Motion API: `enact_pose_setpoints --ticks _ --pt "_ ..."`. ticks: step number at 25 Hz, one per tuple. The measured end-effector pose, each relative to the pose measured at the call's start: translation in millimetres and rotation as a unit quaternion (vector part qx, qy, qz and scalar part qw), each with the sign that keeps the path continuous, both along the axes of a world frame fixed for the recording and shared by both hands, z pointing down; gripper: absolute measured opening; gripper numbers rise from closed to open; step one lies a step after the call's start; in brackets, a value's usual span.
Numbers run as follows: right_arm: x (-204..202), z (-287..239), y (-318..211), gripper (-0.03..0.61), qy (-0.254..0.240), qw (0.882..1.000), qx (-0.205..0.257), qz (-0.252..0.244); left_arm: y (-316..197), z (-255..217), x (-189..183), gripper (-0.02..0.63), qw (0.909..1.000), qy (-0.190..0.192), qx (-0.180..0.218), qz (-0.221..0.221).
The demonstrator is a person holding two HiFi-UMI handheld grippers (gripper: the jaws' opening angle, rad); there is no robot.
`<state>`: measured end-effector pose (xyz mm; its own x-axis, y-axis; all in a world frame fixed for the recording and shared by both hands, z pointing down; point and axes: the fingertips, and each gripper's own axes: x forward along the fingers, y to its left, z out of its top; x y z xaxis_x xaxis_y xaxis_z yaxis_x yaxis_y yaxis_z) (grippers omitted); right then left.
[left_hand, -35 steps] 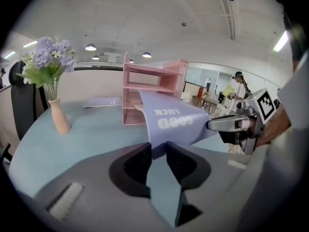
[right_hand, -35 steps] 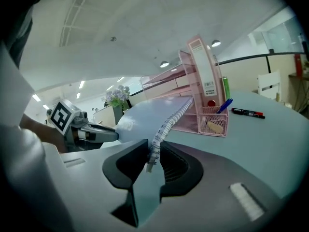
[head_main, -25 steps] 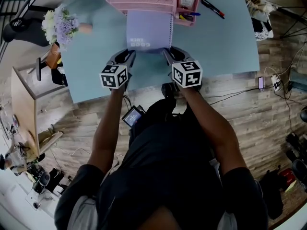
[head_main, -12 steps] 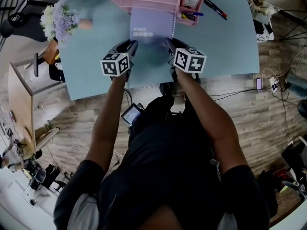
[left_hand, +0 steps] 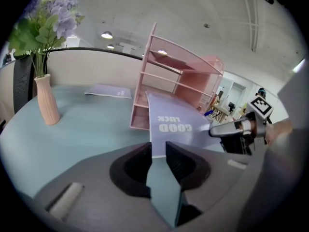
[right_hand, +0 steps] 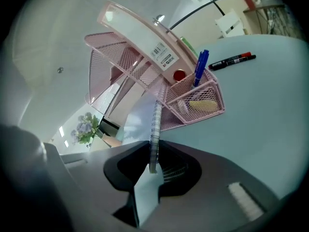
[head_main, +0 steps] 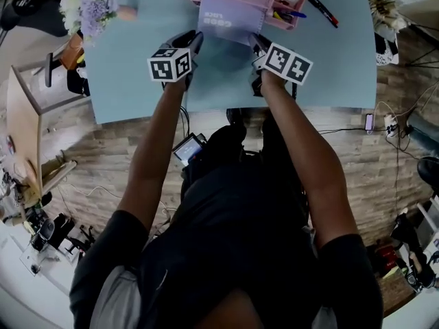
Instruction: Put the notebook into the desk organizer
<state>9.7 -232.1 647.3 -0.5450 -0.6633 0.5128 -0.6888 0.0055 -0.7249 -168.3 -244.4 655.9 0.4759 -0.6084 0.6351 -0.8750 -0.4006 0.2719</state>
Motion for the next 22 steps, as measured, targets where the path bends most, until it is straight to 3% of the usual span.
enact_pose_setpoints --ticks 8,13,18,22 --pt "11.6 -1.1 -24.4 0.06 -0.026 0.999 -0.016 0.024 -5.5 -11.1 -1.3 0.152 0.9998 -0.006 0.021 -0.001" --pt "15.6 -17.1 -34.7 0.06 -0.081 0.994 -0.031 0.064 5.8 -21.6 -7.0 0.151 0.9996 -0.002 0.03 -0.005" --pt "17.7 -9.2 -42.2 0.06 -0.096 0.99 -0.064 0.086 16.4 -29.6 -12.2 0.152 0.9993 0.0 0.037 -0.007" --pt "16.1 -11.4 -42.9 0.061 -0.103 0.988 -0.064 0.096 25.4 -38.3 -14.9 0.152 0.9989 0.005 0.045 -0.009"
